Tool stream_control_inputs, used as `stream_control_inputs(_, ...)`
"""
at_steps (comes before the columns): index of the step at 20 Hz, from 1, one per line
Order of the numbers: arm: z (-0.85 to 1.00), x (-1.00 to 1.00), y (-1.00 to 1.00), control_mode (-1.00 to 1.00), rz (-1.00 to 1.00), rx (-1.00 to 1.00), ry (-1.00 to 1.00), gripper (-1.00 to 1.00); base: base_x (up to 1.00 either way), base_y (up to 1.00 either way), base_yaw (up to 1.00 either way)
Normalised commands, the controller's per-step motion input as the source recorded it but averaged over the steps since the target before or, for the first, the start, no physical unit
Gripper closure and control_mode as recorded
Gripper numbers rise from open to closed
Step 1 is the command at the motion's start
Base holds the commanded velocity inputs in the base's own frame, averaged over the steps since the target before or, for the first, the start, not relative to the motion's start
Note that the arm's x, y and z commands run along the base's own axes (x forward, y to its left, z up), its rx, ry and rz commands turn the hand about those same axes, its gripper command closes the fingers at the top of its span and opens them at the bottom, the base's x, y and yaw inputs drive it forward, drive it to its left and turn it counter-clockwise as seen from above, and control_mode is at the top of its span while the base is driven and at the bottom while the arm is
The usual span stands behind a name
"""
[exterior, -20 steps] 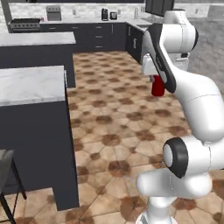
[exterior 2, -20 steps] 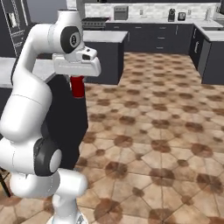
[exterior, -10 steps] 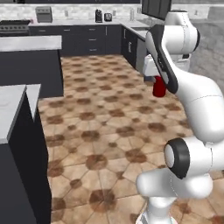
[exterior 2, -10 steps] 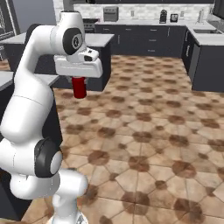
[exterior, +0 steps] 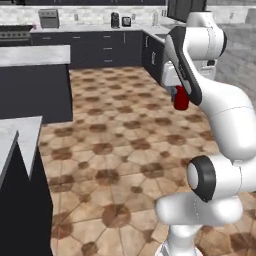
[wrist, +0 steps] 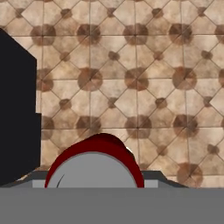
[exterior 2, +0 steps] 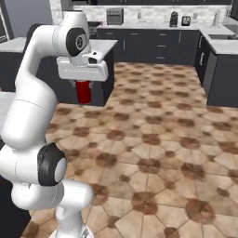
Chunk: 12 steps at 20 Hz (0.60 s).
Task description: Four empty soda cans are scattered around the kitchen. Gather all the cans and cluster them next to the stove for recycling.
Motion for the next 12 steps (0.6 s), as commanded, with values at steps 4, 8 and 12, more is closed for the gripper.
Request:
stream_control_inputs(4,0.0,0.0,0.0,1.0,0.0,0.0,0.0,1.0,1.0,-0.04,0.0)
stream_control_inputs(8,0.0,0.0,0.0,1.0,0.0,0.0,0.0,1.0,1.0,-0.19,0.0)
stream_control_inputs(12,0.0,0.0,0.0,1.0,0.0,0.0,0.0,1.0,1.0,-0.53,0.0)
